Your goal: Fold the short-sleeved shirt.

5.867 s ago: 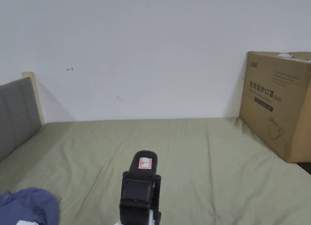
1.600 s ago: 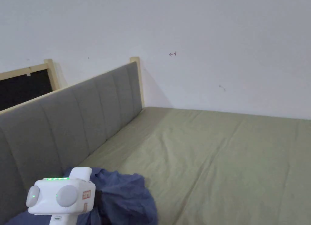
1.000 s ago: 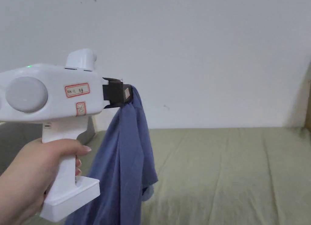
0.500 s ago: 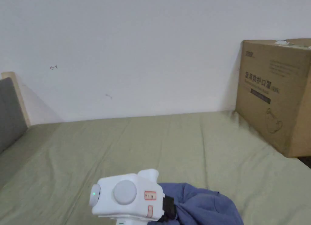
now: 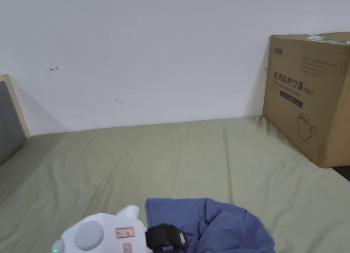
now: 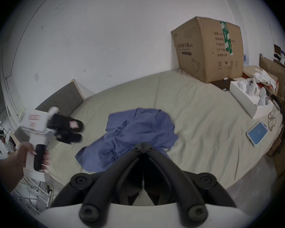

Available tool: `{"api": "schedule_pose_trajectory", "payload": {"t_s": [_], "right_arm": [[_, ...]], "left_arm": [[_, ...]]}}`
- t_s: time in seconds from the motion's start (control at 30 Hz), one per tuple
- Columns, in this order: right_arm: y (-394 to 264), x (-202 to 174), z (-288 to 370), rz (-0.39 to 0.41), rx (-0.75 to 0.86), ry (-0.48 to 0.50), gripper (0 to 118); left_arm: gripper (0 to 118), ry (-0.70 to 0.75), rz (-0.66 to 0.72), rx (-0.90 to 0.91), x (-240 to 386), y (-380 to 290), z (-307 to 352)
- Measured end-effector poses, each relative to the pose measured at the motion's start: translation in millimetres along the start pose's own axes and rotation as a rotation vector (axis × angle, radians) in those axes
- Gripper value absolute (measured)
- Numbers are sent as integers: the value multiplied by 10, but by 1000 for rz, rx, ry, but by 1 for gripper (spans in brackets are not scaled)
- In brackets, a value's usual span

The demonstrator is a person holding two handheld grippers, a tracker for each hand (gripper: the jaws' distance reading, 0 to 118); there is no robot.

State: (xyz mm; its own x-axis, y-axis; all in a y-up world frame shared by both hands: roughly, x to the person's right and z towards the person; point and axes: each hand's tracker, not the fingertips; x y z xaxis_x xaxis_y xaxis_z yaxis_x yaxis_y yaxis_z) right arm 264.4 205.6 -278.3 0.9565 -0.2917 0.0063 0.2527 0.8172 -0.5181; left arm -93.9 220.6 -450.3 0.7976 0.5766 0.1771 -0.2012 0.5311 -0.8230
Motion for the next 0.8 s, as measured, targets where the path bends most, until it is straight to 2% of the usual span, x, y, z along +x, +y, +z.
{"api": "schedule_pose_trajectory", "payload": {"t_s": [0.03, 0.07, 0.13, 0.17, 0.23, 0.27, 0.33, 0.43, 0.47, 0.57, 0.7, 0.8], "right_arm": [[22, 11, 5, 9, 21, 2, 0], [86, -19, 17, 22, 51, 6, 0], [222, -100, 53, 51, 115, 11, 0], [259, -131, 77, 68, 149, 13, 0], [328, -237, 100, 92, 211, 12, 0], [344, -278, 113, 102, 247, 9, 0], [341, -354, 138, 112, 317, -6, 0], [227, -444, 212, 97, 399, -35, 0], [218, -513, 270, 90, 454, -58, 0], [175, -698, 390, 90, 467, -55, 0], [272, -717, 480, 120, 501, -67, 0], [356, -736, 555, 107, 505, -66, 0]], "left_arm": [[95, 37, -67, 102, 59, 12, 229], [84, 81, -150, 242, 118, -35, 505], [80, 159, -286, 495, 187, -206, 942], [68, 208, -338, 611, 207, -350, 1129], [14, 269, -385, 729, 191, -566, 1359], [2, 328, -385, 775, 165, -695, 1441], [0, 311, -327, 831, 6, -915, 1544], [0, 520, -301, 895, -110, -1246, 1573], [0, 515, -305, 887, -170, -1338, 1581], [0, 572, -247, 853, -255, -1453, 1579], [0, 577, -233, 866, -266, -1476, 1625], [0, 573, -261, 875, -192, -1373, 1643]]}}
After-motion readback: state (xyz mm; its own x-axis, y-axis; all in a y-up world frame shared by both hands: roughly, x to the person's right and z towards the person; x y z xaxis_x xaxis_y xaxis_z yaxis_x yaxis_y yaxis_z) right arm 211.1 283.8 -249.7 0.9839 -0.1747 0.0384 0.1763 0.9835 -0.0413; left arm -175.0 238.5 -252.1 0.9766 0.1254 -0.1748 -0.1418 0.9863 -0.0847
